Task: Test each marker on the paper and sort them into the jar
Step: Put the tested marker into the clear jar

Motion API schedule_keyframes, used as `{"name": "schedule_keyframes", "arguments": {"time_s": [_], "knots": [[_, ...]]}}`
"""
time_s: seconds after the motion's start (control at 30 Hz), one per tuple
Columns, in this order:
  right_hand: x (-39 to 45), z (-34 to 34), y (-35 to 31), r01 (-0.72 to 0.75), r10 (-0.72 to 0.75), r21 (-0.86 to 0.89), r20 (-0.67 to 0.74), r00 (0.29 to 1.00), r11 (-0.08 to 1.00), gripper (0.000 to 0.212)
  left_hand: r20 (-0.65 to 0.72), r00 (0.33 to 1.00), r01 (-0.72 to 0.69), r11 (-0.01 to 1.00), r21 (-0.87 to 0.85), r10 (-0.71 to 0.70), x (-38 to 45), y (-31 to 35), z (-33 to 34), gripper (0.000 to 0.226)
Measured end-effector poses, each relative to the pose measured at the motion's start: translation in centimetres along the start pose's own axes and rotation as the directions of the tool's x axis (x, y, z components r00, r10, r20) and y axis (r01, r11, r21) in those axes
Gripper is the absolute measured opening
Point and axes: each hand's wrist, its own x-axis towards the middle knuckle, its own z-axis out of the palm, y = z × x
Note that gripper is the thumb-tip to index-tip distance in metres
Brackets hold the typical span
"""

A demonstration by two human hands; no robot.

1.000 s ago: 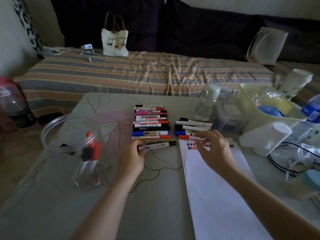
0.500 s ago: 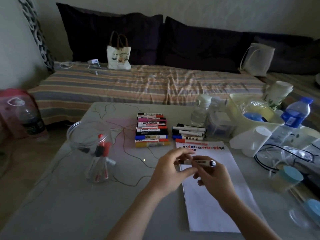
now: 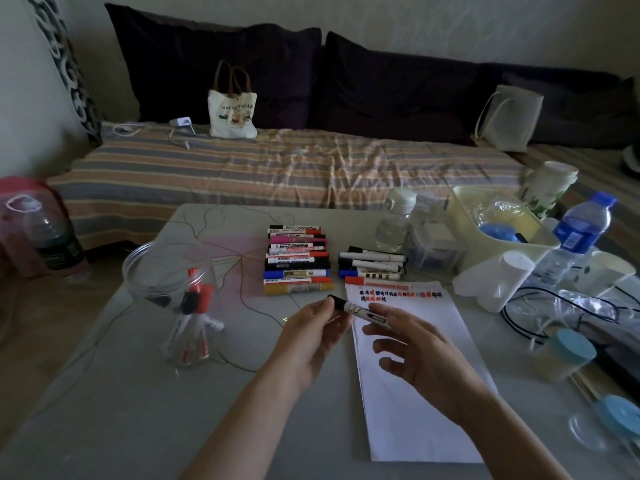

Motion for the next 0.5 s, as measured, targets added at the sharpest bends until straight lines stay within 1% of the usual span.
{"name": "schedule_keyframes", "arguments": {"time_s": [0.03,0.07,0.1,0.17,0.2,0.27,0.33,0.4,0.43,0.5], "knots": [[-0.1,-0.1,-0.1,-0.025,0.027,-0.051,0.034,0.999,0.998,0.027,0.027,1.0,0.017,0.998,-0.058,-0.016,0.0,0.4,0.1,0.024],[-0.1,-0.3,-0.1,-0.052,0.059,-0.112,0.057,0.997,0.992,0.027,0.049,0.999,0.024,0.997,-0.079,-0.02,-0.1,0.7,0.1,0.024],[-0.1,-0.4,-0.1,-0.075,0.088,-0.18,0.063,0.994,0.981,0.026,0.061,0.998,0.016,0.998,-0.063,-0.012,-0.1,0.8,0.1,0.024],[0.1,-0.3,0.1,-0.101,0.118,-0.314,0.034,0.992,0.944,0.02,0.068,0.998,-0.022,0.998,0.052,0.019,-0.1,0.5,0.2,0.02],[0.2,-0.2,0.2,-0.104,0.117,-0.368,0.011,0.993,0.924,0.018,0.07,0.997,-0.046,0.991,0.125,0.037,-0.1,0.2,0.2,0.018],[0.5,0.0,0.4,-0.092,0.088,-0.451,-0.03,0.996,0.888,0.024,0.084,0.995,-0.08,0.966,0.244,0.062,0.0,-0.6,0.3,0.017],[0.9,0.3,0.7,-0.059,0.048,-0.509,-0.035,0.998,0.859,0.026,0.092,0.994,-0.08,0.955,0.284,0.056,0.0,-1.2,0.6,0.019],[1.4,0.3,1.3,-0.011,-0.015,-0.56,-0.042,0.999,0.828,0.024,0.081,0.995,-0.079,0.959,0.272,0.059,0.0,-1.5,0.7,0.019],[1.6,0.3,1.7,0.033,-0.083,-0.633,-0.049,0.995,0.774,0.024,0.06,0.996,-0.083,0.96,0.268,0.069,0.1,-1.5,0.8,0.019],[1.8,0.2,2.4,0.127,-0.262,-0.811,-0.034,0.965,0.572,0.028,0.005,0.995,-0.097,0.967,0.236,0.098,0.1,-1.7,0.9,0.017]]}}
